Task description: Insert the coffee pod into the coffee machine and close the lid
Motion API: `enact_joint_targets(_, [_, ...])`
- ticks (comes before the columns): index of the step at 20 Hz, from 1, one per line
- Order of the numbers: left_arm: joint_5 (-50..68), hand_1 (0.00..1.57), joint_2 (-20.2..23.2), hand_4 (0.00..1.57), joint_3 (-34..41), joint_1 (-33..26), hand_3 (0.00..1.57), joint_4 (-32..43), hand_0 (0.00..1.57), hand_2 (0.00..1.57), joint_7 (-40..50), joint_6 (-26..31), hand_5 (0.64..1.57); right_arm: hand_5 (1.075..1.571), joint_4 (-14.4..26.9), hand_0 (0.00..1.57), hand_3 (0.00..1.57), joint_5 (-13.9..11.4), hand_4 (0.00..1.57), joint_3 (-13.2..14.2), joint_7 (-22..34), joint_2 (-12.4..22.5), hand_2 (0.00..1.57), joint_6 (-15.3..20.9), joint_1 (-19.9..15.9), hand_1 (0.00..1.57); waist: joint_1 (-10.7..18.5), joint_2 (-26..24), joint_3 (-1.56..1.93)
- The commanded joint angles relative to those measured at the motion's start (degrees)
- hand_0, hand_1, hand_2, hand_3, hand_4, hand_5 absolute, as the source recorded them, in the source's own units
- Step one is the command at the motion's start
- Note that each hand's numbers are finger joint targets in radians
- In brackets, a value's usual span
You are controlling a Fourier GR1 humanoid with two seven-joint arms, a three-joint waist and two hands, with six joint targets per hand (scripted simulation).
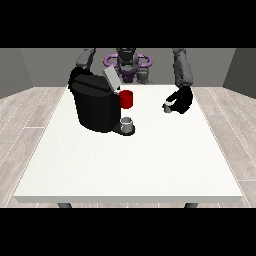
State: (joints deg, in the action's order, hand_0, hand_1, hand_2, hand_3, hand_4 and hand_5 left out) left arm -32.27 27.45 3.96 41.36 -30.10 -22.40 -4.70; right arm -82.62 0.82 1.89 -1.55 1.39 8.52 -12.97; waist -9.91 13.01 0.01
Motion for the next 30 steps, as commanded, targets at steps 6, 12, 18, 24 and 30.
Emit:
enact_joint_targets(6, [-0.1, 1.26, 1.4, 0.53, -0.5, 4.2, 1.30, -3.4, 1.26, 1.32, -0.4, 7.9, 1.571, 1.571, 5.1, 0.00, 0.00, 0.1, 0.44, 0.3, -2.4, -0.9, 0.00, 0.1, 0.9, 0.00, 1.3, -4.3, -0.01])
enact_joint_targets(12, [-0.7, 1.25, -0.5, 0.56, -1.4, 9.1, 1.29, -6.2, 1.25, 1.33, 3.9, 11.2, 1.571, 1.571, 7.4, 0.00, 0.00, 1.1, 0.49, 0.9, -0.9, 0.2, 0.00, -1.8, -0.7, 0.00, 0.6, -6.5, 0.00])
enact_joint_targets(18, [-1.5, 1.25, -2.9, 0.54, -1.0, 11.4, 1.28, -6.9, 1.25, 1.33, 9.8, 11.7, 1.571, 1.571, 6.7, 0.00, 0.00, 1.4, 0.50, 0.8, -2.7, -0.3, 0.00, -1.6, 0.2, 0.00, -1.0, -6.7, 0.00])
enact_joint_targets(24, [-0.9, 1.27, -2.1, 0.51, 1.4, 20.5, 1.24, -7.1, 1.27, 1.31, 15.2, 11.6, 1.571, 1.571, 6.0, 0.00, 0.00, 0.7, 0.49, 0.7, 0.2, 0.8, 0.00, -1.4, -5.6, 0.00, -3.7, -4.0, 0.01])
enact_joint_targets(30, [-1.4, 1.26, -0.1, 0.49, 2.2, 24.1, 1.26, -7.0, 1.26, 1.32, 15.8, 12.4, 1.571, 1.571, 5.5, 0.00, 0.00, 1.3, 0.50, 1.1, -3.7, 1.0, 0.00, -2.5, -4.3, 0.00, -6.3, -1.1, 0.02])
